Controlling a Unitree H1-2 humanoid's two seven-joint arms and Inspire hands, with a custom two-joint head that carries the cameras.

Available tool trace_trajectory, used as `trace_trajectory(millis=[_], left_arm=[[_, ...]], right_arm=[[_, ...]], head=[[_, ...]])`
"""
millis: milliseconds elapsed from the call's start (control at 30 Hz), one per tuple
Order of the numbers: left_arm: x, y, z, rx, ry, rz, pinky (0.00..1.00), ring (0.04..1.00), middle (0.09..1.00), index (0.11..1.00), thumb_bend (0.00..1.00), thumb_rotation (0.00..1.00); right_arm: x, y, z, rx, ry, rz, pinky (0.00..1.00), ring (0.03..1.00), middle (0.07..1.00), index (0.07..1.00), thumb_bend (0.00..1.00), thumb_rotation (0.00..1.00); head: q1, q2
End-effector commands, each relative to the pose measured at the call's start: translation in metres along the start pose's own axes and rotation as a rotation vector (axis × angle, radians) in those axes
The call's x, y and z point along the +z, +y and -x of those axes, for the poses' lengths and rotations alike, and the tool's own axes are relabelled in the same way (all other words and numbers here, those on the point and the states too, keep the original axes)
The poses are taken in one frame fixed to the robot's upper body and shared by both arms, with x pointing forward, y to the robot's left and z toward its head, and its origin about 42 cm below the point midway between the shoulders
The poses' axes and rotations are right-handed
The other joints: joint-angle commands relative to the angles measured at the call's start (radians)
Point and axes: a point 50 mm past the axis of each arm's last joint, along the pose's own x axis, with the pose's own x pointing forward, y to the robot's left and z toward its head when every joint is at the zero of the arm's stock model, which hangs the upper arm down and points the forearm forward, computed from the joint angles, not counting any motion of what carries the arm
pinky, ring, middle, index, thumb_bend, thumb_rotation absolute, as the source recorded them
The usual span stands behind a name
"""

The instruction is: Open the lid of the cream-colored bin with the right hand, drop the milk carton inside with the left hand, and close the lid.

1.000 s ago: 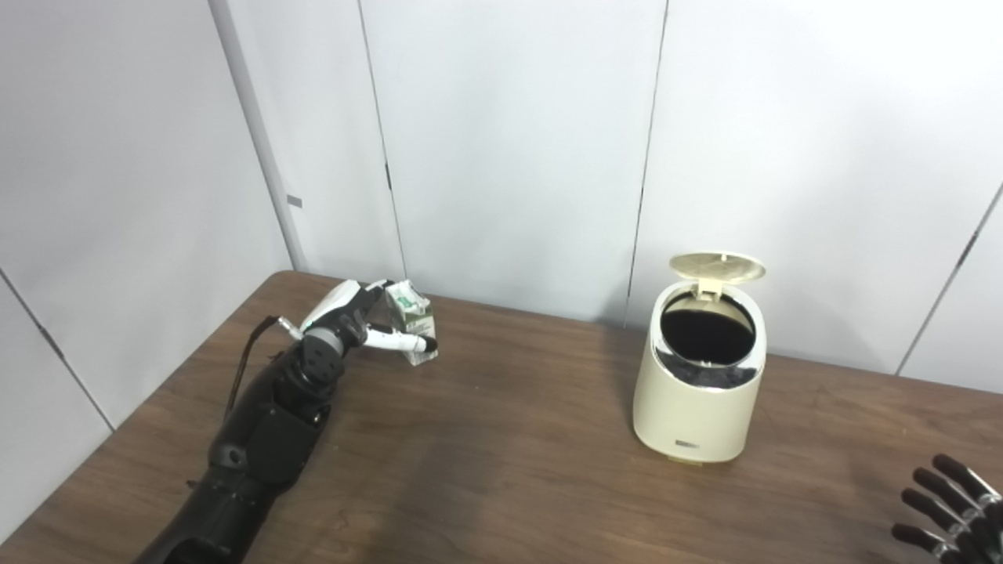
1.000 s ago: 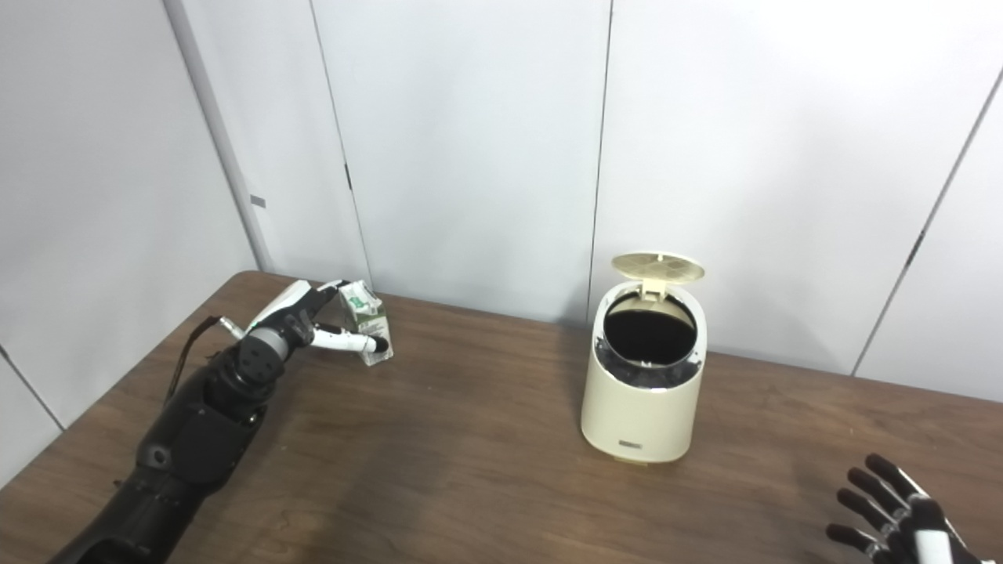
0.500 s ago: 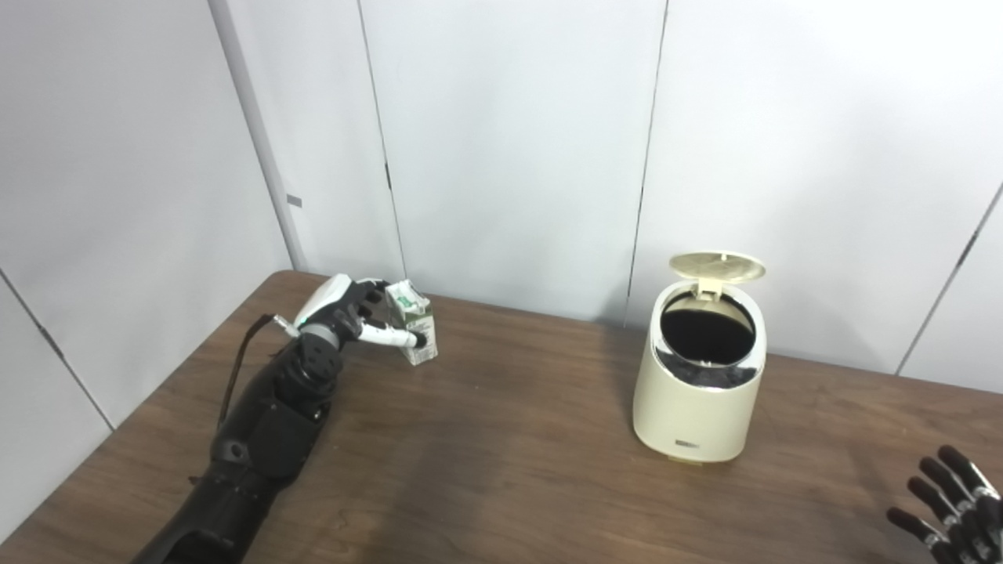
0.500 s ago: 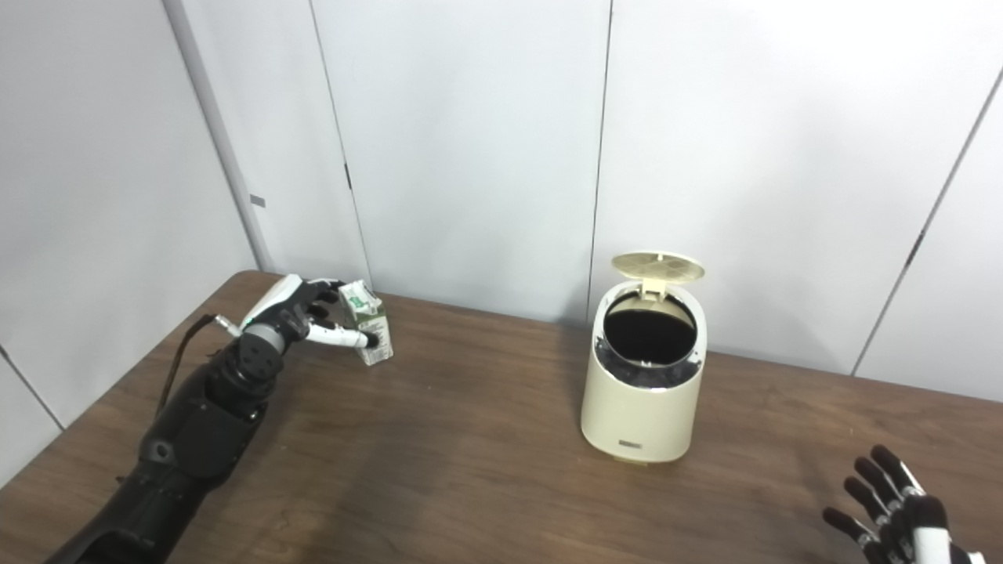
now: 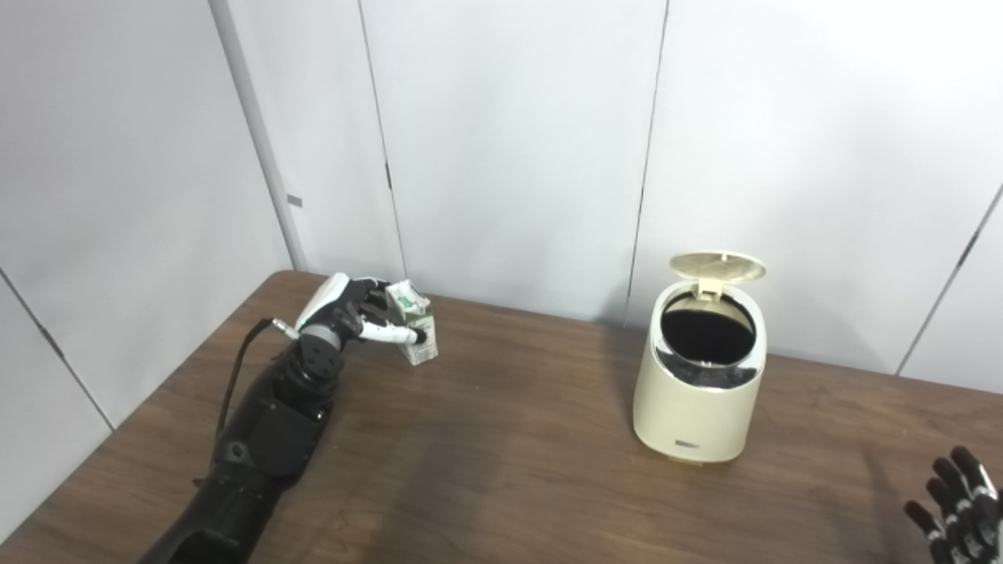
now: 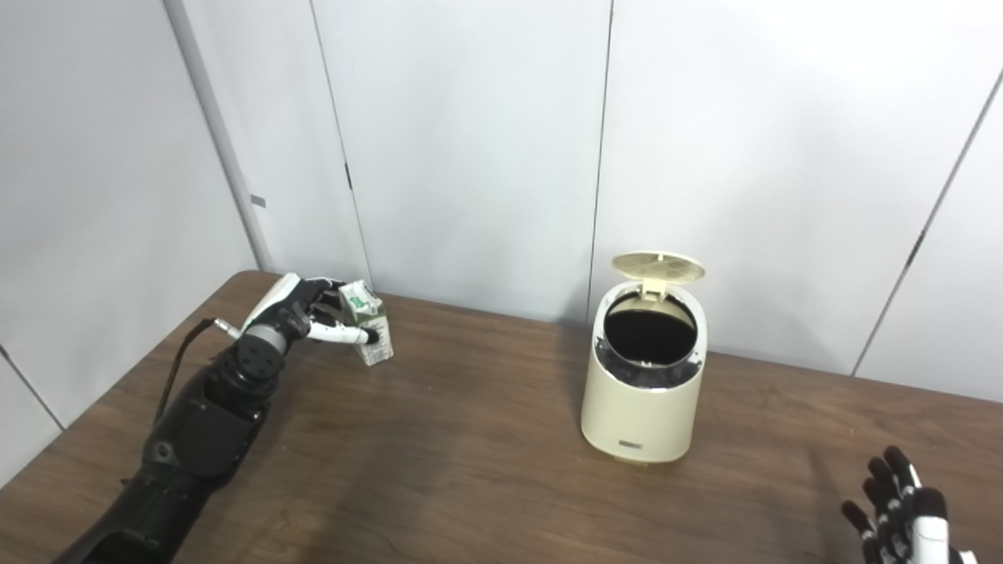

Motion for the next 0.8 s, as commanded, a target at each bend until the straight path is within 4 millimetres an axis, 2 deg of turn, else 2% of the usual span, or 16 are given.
trace_trajectory(millis=[0,167,400,600,700,767], left_arm=[[0.0301,0.0263,-0.0079,0.082,-0.089,0.008,0.57,0.691,0.781,0.835,0.80,0.18],[0.0321,0.0254,-0.0093,0.076,-0.097,0.005,0.57,0.696,0.790,0.838,0.80,0.17],[0.0338,0.0234,-0.0110,0.076,-0.106,-0.002,0.58,0.707,0.796,0.829,0.82,0.17],[0.0361,0.0219,-0.0099,0.070,-0.107,-0.004,0.58,0.700,0.784,0.823,0.80,0.17],[0.0371,0.0211,-0.0113,0.071,-0.101,-0.011,0.57,0.672,0.740,0.796,0.75,0.10],[0.0376,0.0203,-0.0113,0.087,-0.106,-0.013,0.51,0.609,0.681,0.751,0.70,0.03]], right_arm=[[0.0186,-0.0004,-0.0040,0.018,-0.098,0.016,0.91,0.988,0.980,0.997,0.54,1.00],[0.0186,-0.0017,-0.0042,0.019,-0.098,0.017,0.92,0.992,0.978,0.989,0.47,1.00],[0.0181,-0.0020,-0.0058,0.021,-0.109,0.025,0.87,0.962,0.955,0.972,0.47,1.00],[0.0173,-0.0028,-0.0063,0.022,-0.106,0.015,0.90,0.972,0.961,0.977,0.46,1.00],[0.0165,-0.0034,-0.0065,0.023,-0.105,0.020,0.90,0.975,0.964,0.984,0.47,1.00],[0.0163,-0.0031,-0.0062,0.025,-0.104,0.023,0.91,0.982,0.971,0.991,0.46,1.00]], head=[[0.000,0.004],[-0.008,0.005],[-0.011,0.003],[-0.011,0.003],[-0.008,0.007],[-0.006,0.007]])
